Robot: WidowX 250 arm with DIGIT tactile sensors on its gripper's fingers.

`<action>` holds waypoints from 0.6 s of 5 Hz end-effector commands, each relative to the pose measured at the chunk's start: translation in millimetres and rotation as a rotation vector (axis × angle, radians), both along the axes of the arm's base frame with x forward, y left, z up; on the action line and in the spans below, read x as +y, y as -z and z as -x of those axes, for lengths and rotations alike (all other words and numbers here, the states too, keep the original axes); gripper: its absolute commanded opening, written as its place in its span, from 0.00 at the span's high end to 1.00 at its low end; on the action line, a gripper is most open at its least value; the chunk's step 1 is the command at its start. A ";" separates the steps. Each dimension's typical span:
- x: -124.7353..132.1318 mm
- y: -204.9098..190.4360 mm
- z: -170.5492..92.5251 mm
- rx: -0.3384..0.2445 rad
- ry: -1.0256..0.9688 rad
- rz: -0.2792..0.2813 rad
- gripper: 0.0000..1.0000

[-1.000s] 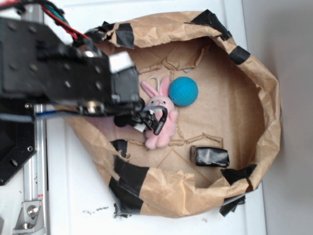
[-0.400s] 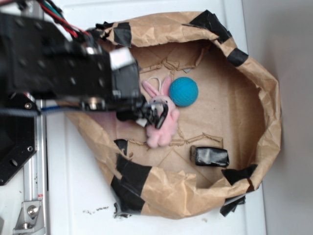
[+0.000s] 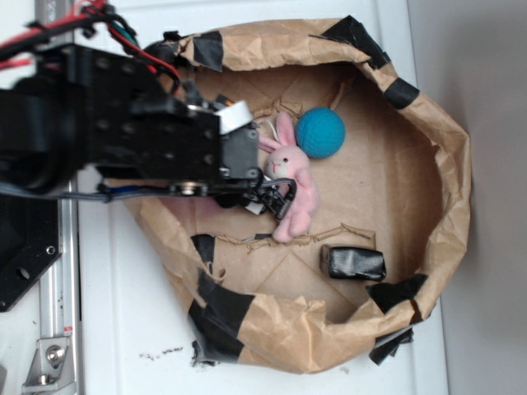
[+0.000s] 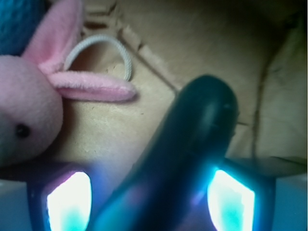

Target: Grab the plastic pickle.

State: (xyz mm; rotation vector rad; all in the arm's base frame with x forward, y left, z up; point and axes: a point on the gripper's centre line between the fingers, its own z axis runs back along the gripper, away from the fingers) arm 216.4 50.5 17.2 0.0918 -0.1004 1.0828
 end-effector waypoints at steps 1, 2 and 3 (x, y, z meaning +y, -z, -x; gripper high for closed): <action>7.1 7.0 1.3 -0.056 0.022 -0.015 1.00; 7.4 3.2 -0.5 -0.055 0.051 -0.014 1.00; 6.4 -16.3 -5.5 -0.113 0.133 -0.038 1.00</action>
